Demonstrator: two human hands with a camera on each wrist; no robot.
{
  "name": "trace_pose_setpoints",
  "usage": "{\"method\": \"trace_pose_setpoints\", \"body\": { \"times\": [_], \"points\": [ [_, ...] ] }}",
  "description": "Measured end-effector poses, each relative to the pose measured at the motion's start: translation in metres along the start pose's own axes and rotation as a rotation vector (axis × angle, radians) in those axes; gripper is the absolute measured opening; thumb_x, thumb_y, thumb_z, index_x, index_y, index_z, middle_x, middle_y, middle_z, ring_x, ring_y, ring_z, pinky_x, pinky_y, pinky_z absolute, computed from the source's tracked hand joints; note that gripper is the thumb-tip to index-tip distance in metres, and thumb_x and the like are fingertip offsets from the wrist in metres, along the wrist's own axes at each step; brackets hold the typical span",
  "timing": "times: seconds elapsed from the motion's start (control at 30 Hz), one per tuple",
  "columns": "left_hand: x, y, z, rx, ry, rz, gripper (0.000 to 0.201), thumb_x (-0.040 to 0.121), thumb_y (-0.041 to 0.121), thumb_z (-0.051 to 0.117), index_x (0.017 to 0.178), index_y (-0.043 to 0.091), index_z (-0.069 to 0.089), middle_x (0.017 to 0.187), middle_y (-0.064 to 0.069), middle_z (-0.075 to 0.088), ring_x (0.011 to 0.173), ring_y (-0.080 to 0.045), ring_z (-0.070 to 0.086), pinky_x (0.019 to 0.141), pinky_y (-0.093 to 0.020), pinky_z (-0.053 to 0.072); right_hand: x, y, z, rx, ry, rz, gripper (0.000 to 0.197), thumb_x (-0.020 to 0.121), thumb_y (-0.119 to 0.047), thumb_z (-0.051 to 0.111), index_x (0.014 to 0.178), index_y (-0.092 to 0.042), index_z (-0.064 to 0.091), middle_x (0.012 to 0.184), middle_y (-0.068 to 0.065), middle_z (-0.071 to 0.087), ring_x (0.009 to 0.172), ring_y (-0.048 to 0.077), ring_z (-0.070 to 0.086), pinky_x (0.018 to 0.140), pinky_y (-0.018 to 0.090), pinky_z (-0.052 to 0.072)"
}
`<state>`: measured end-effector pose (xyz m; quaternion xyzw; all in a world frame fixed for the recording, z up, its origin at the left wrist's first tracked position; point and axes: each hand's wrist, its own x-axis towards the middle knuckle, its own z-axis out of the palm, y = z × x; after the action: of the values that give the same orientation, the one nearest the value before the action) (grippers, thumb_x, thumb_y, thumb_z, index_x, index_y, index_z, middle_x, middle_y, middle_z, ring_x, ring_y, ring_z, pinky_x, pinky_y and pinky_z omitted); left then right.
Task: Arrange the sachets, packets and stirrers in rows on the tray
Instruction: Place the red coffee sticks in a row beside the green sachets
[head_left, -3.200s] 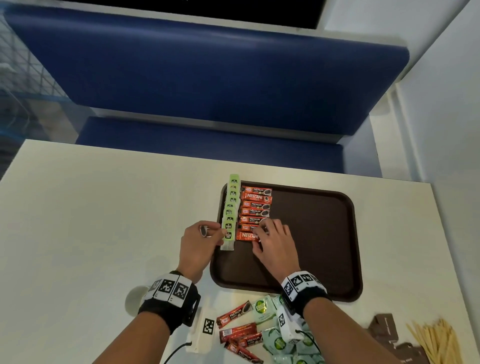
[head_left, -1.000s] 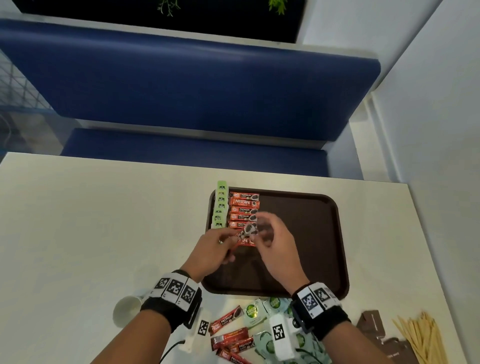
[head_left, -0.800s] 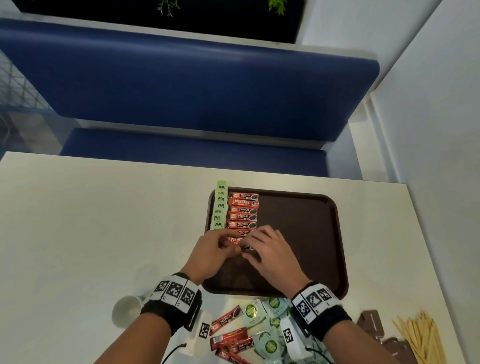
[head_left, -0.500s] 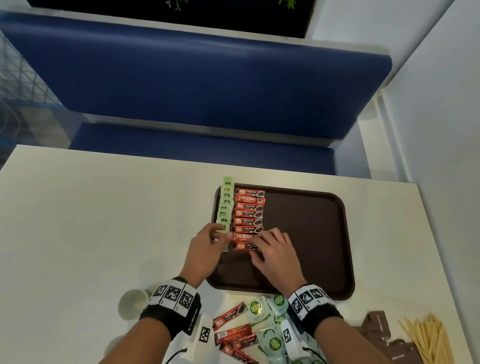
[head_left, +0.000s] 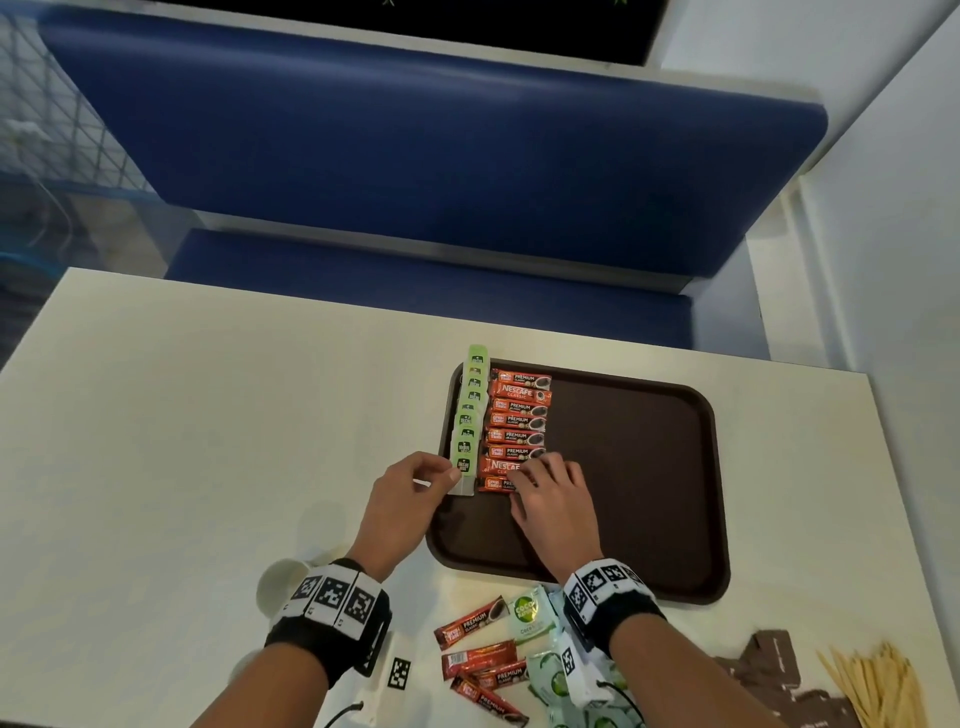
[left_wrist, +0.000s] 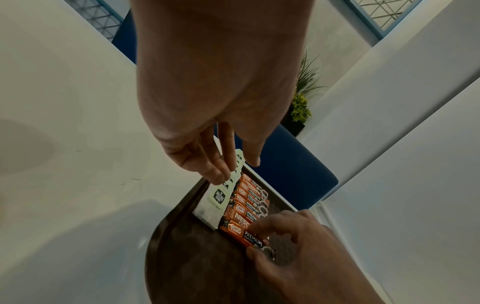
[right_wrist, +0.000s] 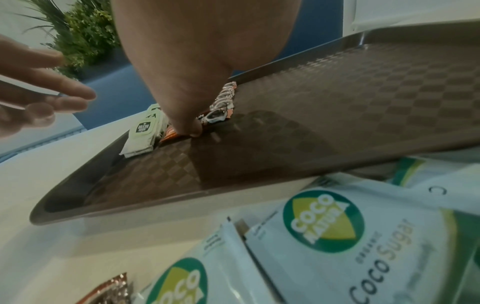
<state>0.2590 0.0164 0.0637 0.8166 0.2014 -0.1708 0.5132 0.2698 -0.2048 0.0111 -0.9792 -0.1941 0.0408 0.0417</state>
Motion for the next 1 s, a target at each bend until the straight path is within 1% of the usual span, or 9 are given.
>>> {"method": "trace_pose_setpoints", "body": {
  "times": [0.27,0.37,0.57,0.67,0.77,0.83,0.9,0.97,1.0],
  "points": [
    [-0.001,0.001,-0.003,-0.008,-0.018,0.002,0.018,0.103,0.039,0.07,0.115,0.027,0.074,0.104,0.009,0.077,0.095,-0.015,0.073,0.077,-0.017,0.051,-0.001,0.001,0.001,-0.013,-0.023,-0.015,0.023,0.097,-0.032,0.066,0.116,-0.022,0.073,0.119,-0.001,0.071,0.121,0.024,0.055,0.099,0.042,0.046],
    [-0.001,0.001,-0.004,0.0,-0.016,0.014,0.018,0.102,0.038,0.071,0.116,0.026,0.074,0.103,0.009,0.077,0.095,-0.015,0.073,0.078,-0.018,0.052,0.0,0.002,0.001,-0.011,-0.017,-0.018,0.023,0.096,-0.032,0.067,0.115,-0.022,0.073,0.118,-0.001,0.071,0.121,0.024,0.056,0.099,0.042,0.047],
    [-0.002,0.0,-0.006,0.017,-0.014,0.021,0.019,0.102,0.038,0.072,0.117,0.026,0.074,0.103,0.009,0.077,0.093,-0.015,0.074,0.076,-0.017,0.052,-0.001,0.003,0.0,-0.011,-0.004,-0.028,0.024,0.095,-0.033,0.067,0.116,-0.022,0.073,0.119,-0.001,0.071,0.122,0.023,0.055,0.099,0.042,0.047],
    [-0.006,0.002,-0.007,0.024,-0.02,0.029,0.018,0.103,0.038,0.07,0.116,0.025,0.074,0.104,0.008,0.077,0.094,-0.015,0.074,0.078,-0.018,0.054,-0.003,0.003,-0.005,0.03,0.019,-0.003,0.026,0.096,-0.034,0.066,0.118,-0.022,0.072,0.119,-0.001,0.069,0.119,0.023,0.055,0.097,0.041,0.048],
    [-0.014,0.002,-0.009,0.081,-0.028,0.046,0.013,0.104,0.035,0.069,0.111,0.026,0.075,0.1,0.009,0.077,0.092,-0.01,0.073,0.078,-0.017,0.052,-0.015,0.0,-0.015,0.144,0.032,0.05,0.03,0.099,-0.035,0.063,0.126,-0.022,0.068,0.124,-0.003,0.064,0.117,0.02,0.053,0.096,0.04,0.05],
    [-0.025,0.0,-0.006,0.159,-0.079,0.078,0.007,0.103,0.03,0.07,0.106,0.027,0.076,0.096,0.011,0.076,0.09,-0.005,0.071,0.074,-0.011,0.048,-0.031,-0.005,-0.022,0.247,0.029,0.023,0.035,0.099,-0.035,0.063,0.132,-0.023,0.063,0.128,-0.003,0.059,0.116,0.018,0.052,0.096,0.035,0.049],
    [-0.04,-0.008,0.001,0.255,-0.179,0.13,0.006,0.101,0.023,0.072,0.103,0.026,0.077,0.094,0.013,0.076,0.087,-0.001,0.068,0.071,-0.007,0.046,-0.054,-0.013,-0.03,0.326,-0.015,-0.053,0.037,0.1,-0.037,0.063,0.133,-0.023,0.061,0.127,-0.004,0.055,0.113,0.016,0.051,0.096,0.031,0.048],
    [-0.058,-0.021,0.013,0.353,-0.303,0.188,0.008,0.099,0.019,0.071,0.104,0.024,0.076,0.096,0.01,0.076,0.085,-0.002,0.067,0.072,-0.01,0.046,-0.082,-0.023,-0.031,0.333,-0.091,-0.15,0.035,0.1,-0.041,0.063,0.13,-0.023,0.061,0.123,-0.003,0.053,0.109,0.015,0.052,0.094,0.03,0.049],
    [-0.066,-0.028,0.019,0.409,-0.359,0.214,0.009,0.1,0.019,0.07,0.107,0.022,0.075,0.099,0.008,0.076,0.085,-0.004,0.066,0.075,-0.014,0.048,-0.095,-0.027,-0.03,0.314,-0.133,-0.198,0.035,0.099,-0.043,0.063,0.127,-0.022,0.06,0.121,-0.003,0.053,0.107,0.016,0.052,0.093,0.031,0.05]
  ]
}}
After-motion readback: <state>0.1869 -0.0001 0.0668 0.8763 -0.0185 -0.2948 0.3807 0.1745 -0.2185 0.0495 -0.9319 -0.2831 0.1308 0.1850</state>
